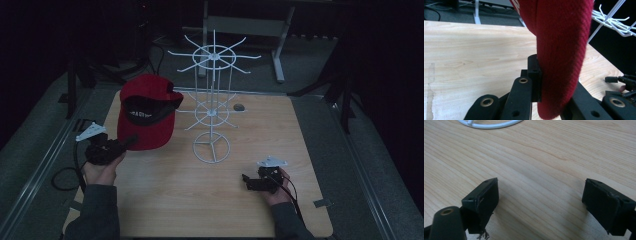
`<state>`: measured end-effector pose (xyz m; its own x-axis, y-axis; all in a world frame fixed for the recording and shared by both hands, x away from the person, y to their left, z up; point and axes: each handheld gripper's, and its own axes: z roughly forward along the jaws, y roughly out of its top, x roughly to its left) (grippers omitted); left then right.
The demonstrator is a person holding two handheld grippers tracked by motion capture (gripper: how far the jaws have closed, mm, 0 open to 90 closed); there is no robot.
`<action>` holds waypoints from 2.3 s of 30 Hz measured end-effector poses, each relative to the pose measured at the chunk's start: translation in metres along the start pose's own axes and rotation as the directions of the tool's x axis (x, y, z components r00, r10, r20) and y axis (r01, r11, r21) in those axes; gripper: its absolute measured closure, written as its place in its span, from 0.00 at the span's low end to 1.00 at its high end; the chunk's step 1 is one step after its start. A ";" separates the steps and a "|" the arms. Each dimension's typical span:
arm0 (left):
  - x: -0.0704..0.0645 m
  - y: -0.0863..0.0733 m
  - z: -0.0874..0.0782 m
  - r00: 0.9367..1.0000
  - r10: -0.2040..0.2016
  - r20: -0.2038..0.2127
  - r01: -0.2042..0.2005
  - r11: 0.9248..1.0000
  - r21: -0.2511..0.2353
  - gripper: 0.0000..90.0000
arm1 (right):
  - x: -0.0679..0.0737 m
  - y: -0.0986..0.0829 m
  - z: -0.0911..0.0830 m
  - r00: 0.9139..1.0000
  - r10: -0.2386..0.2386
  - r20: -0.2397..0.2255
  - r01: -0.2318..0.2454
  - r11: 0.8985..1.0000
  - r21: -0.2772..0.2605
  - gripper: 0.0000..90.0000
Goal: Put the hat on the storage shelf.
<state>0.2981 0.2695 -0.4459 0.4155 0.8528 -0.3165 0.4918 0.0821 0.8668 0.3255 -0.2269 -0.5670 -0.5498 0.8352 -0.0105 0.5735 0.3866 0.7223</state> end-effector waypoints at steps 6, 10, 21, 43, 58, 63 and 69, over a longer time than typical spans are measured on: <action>-0.001 0.006 -0.003 1.000 0.001 -0.001 -0.001 1.000 -0.021 0.95 | 0.000 0.000 0.000 1.000 0.000 0.000 0.000 1.000 0.000 0.15; -0.002 0.009 -0.004 1.000 0.004 -0.001 -0.004 1.000 -0.029 0.95 | 0.000 0.000 0.000 1.000 0.001 0.000 -0.001 1.000 0.000 0.15; -0.003 0.018 -0.006 1.000 0.005 0.002 -0.005 0.999 -0.054 0.95 | 0.000 0.000 0.000 1.000 0.001 0.000 -0.001 1.000 0.000 0.15; -0.006 0.033 -0.010 1.000 -0.001 0.001 0.001 0.995 -0.104 0.95 | 0.000 0.000 0.000 1.000 -0.001 0.000 0.001 1.000 -0.001 0.15; -0.011 0.044 -0.013 1.000 0.004 0.015 -0.002 0.991 -0.135 0.95 | 0.000 0.000 0.000 1.000 -0.002 0.001 0.002 1.000 0.001 0.15; -0.013 0.048 -0.015 1.000 0.013 0.018 -0.010 0.990 -0.140 0.95 | 0.000 0.000 0.000 1.000 -0.002 0.001 0.002 1.000 0.001 0.15; -0.014 0.051 -0.018 1.000 0.010 0.019 -0.007 0.987 -0.162 0.95 | 0.000 0.000 0.000 1.000 -0.002 0.001 0.002 1.000 0.000 0.15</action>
<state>0.3035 0.2715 -0.3903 0.4351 0.8434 -0.3152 0.3590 0.1586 0.9198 0.3256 -0.2271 -0.5669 -0.5507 0.8346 -0.0127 0.5724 0.3887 0.7220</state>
